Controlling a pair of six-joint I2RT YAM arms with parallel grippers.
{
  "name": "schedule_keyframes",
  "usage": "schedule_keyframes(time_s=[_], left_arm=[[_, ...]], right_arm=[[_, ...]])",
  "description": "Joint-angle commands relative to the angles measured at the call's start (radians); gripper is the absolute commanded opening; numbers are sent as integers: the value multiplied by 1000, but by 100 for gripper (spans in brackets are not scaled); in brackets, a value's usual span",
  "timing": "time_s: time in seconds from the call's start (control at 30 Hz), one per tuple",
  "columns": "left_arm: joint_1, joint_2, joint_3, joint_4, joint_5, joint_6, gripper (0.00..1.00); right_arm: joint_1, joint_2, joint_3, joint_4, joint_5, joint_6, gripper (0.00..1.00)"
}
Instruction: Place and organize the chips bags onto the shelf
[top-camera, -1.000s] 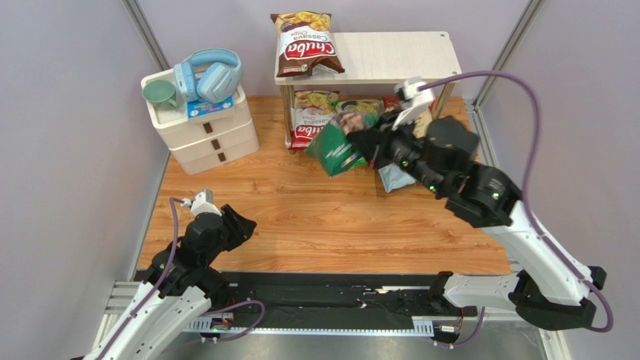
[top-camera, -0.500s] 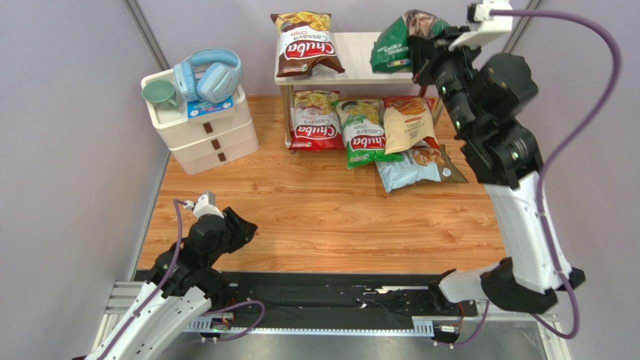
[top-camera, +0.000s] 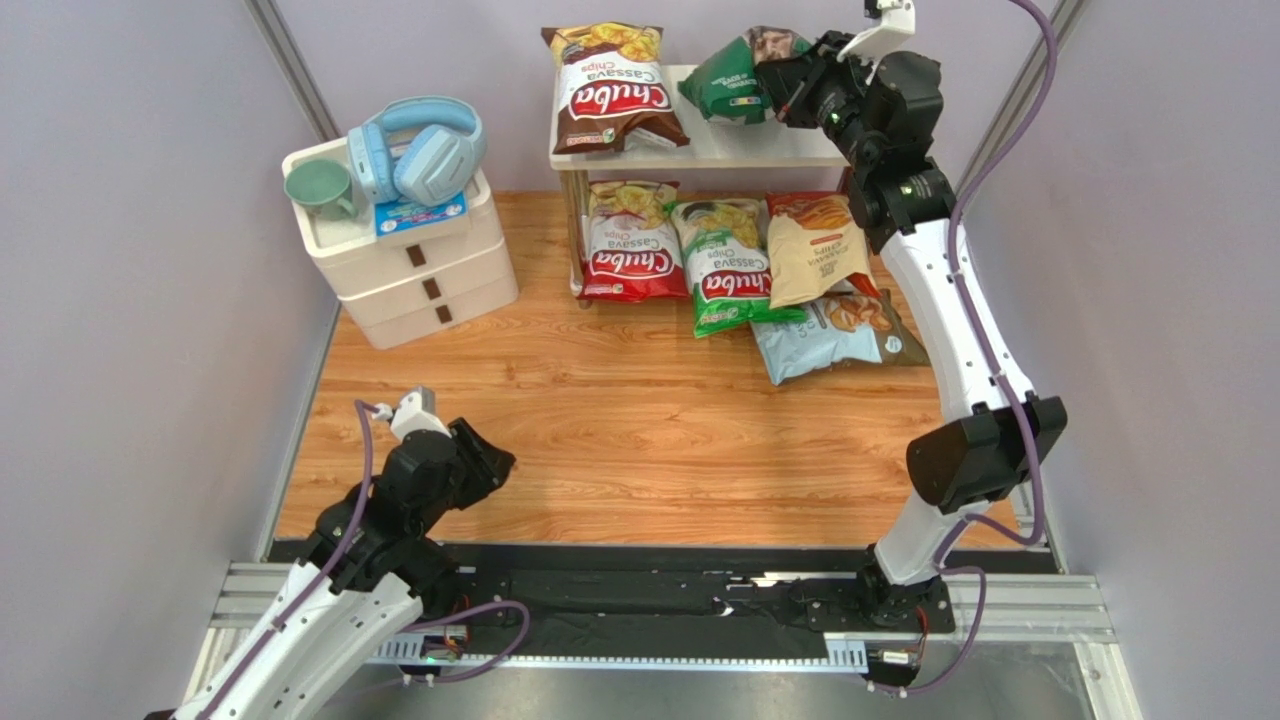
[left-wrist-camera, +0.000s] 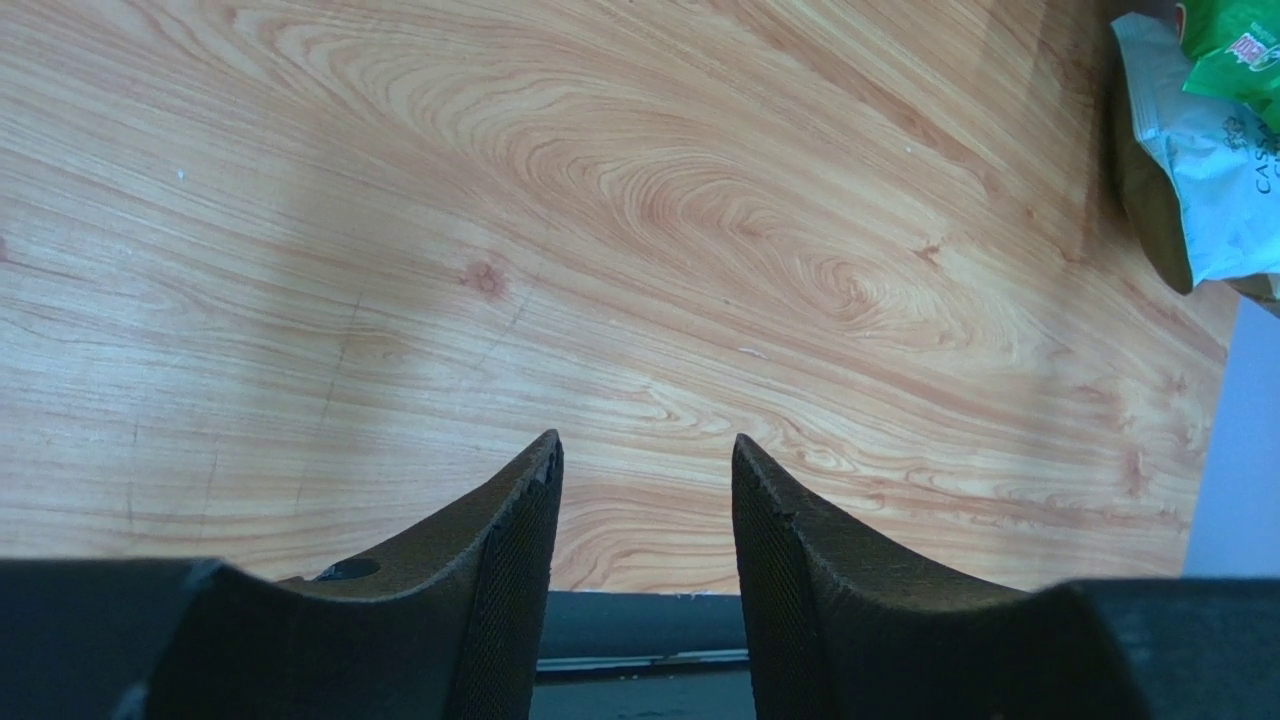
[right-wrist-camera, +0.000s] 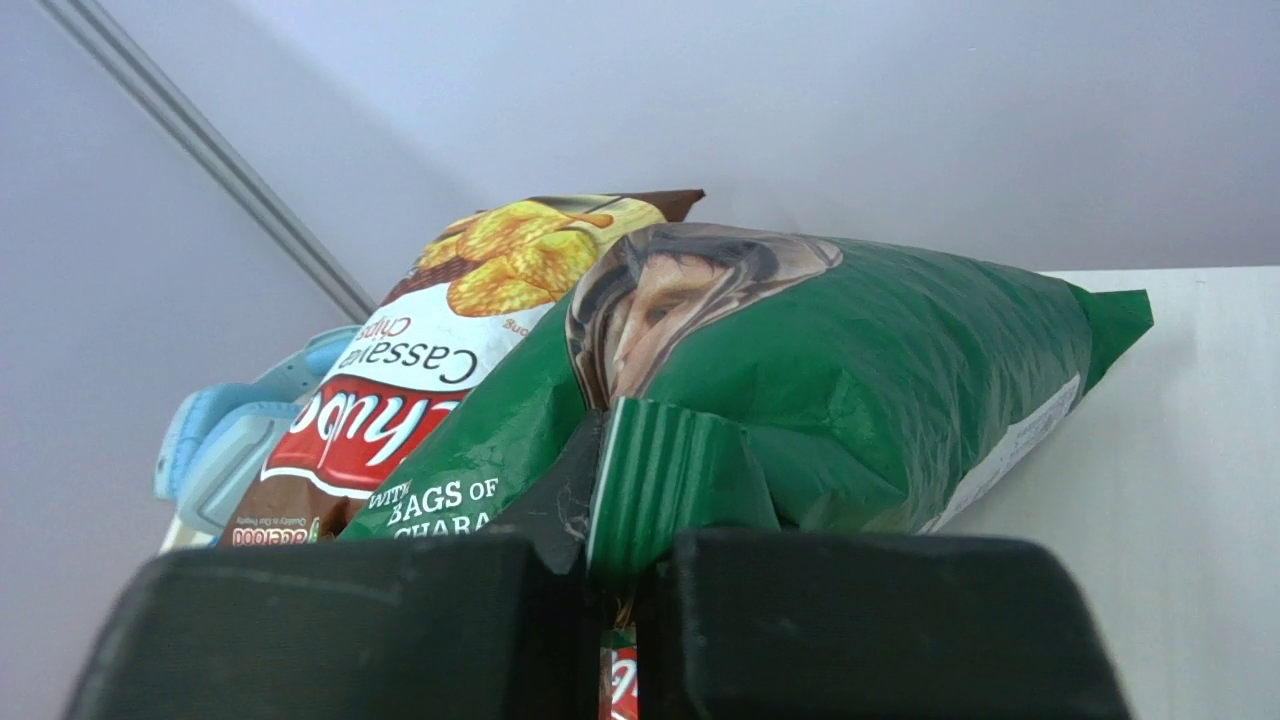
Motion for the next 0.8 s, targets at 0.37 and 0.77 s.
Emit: schedule_keyframes(time_s=[0.37, 0.77], left_arm=[[-1, -16, 13, -18, -7, 18, 50], [-1, 38, 5, 23, 0, 26, 49]], right_arm=[[-33, 212, -4, 295, -169, 220, 0], [-13, 5, -526, 530, -163, 296, 0]])
